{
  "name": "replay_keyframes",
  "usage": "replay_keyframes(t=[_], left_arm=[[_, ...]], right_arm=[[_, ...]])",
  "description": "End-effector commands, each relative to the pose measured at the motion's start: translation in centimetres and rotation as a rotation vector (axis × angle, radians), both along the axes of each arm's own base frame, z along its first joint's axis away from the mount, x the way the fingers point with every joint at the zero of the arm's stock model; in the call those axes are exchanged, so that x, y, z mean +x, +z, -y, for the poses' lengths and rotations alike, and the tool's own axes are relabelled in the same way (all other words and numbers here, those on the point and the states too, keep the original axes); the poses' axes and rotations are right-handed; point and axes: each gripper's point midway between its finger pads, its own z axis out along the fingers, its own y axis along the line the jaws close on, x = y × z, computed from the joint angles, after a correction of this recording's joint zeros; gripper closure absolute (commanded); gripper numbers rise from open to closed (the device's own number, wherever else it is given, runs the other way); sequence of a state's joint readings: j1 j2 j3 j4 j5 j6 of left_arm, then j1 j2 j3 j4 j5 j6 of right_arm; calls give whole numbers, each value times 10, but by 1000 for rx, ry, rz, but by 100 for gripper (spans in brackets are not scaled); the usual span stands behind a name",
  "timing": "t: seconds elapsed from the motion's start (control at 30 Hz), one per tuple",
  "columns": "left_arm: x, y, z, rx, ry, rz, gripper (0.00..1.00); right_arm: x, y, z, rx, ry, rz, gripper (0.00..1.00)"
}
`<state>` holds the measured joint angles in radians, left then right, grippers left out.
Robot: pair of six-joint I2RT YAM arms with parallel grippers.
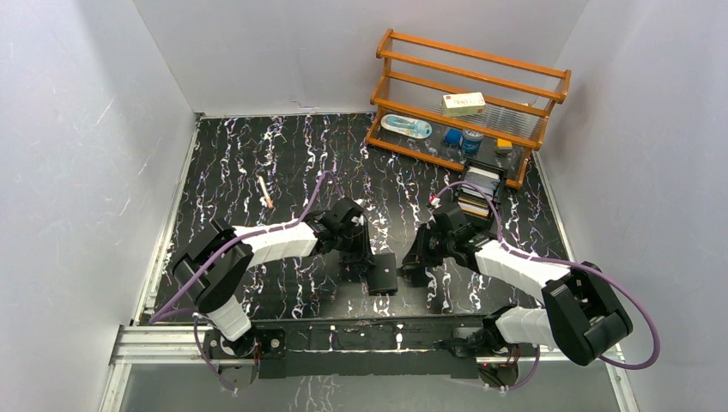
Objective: Put the credit cards into the card holder
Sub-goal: Hold the card holder at the center of the board, then close the snap button on the card holder.
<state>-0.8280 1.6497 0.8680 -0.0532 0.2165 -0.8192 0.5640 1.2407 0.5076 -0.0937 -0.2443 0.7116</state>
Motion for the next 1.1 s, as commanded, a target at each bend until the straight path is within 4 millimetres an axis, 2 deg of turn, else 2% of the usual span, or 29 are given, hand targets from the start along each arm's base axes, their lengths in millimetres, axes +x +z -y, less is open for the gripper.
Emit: replay_keyframes(t=[0.0, 0.1, 0.17, 0.4, 0.53, 0.73, 0.83, 0.9, 1.0, 1.07], left_arm=[[-2, 15, 1, 28, -9, 16, 83], [-4, 34, 11, -20, -9, 26, 79], [-9, 34, 14, -29, -15, 10, 79], [-20, 13, 10, 0, -21, -34, 85], [-21, 4, 14, 12, -32, -40, 85], [-26, -24, 2, 90, -21, -64, 85], [-22, -26, -7, 131, -1, -43, 85], [-19, -29, -17, 175, 20, -24, 85], [-19, -34, -21, 201, 36, -26, 85], [-18, -36, -23, 208, 46, -28, 84]], right_arm=[[2, 14, -8, 60, -1, 14, 87], [-1, 11, 0, 26, -21, 2, 86], [-5, 7, 3, 16, -28, -8, 86], [-10, 4, 5, 15, -37, -33, 83], [-9, 2, 14, -29, -70, -34, 81], [-8, -10, 30, -139, -93, -48, 82], [-3, -15, 41, -204, -117, -43, 75], [-1, -16, 49, -240, -133, -45, 66], [-6, -5, 26, -105, -50, -31, 79], [-11, 0, 16, -38, -29, -37, 81]])
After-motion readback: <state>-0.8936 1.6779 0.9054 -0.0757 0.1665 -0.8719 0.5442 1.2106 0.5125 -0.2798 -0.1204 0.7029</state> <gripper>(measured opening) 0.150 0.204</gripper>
